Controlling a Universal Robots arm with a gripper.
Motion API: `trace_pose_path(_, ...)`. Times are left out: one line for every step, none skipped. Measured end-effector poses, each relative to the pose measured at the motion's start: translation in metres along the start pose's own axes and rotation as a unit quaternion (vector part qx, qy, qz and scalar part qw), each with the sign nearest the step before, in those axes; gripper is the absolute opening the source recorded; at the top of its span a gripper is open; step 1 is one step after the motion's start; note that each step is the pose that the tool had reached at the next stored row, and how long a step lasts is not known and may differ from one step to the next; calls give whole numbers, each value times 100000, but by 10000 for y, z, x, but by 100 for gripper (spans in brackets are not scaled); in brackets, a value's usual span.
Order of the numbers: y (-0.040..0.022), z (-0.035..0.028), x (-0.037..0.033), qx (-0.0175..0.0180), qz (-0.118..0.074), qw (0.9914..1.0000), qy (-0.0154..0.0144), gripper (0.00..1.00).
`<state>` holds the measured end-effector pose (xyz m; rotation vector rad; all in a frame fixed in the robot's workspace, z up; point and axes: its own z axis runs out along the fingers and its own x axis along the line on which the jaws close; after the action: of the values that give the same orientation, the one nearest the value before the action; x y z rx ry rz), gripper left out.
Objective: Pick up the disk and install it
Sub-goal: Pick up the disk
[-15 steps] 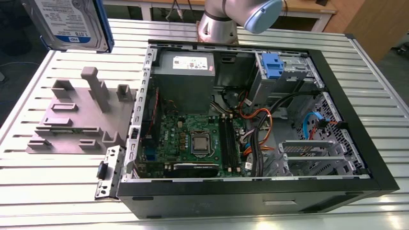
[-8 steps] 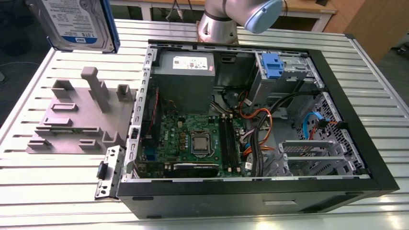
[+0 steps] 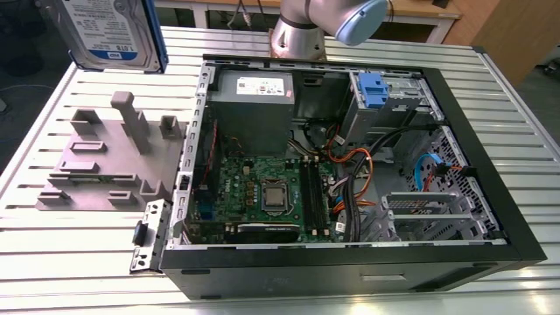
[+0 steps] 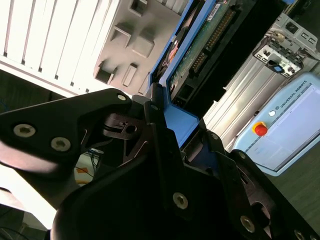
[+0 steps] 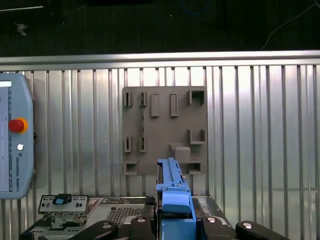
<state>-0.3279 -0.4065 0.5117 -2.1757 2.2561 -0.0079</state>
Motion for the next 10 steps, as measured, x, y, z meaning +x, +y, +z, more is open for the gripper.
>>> trace_pose_path(-2, 2, 20, -2, 10, 100000, -2, 36)
trace_pose_path(-3, 4, 44, -2, 16, 100000, -1, 36)
trace_pose_path(-5, 6, 70, -7, 18, 100000, 3, 36)
trace_pose_path(-6, 9, 100, -2, 24, 100000, -2, 36)
trace_pose_path(-6, 12, 129, 3, 30, 100000, -5, 36)
trace_pose_path(-8, 14, 159, 5, 31, 100000, -6, 36)
trace_pose_path(-9, 16, 186, 3, 31, 100000, -7, 36)
trace_pose_path(-12, 17, 206, -2, 27, 100000, -1, 36)
trace_pose_path(-15, 18, 222, -7, 26, 100000, 2, 36)
trace_pose_path(-18, 20, 238, -7, 27, 100000, 2, 36)
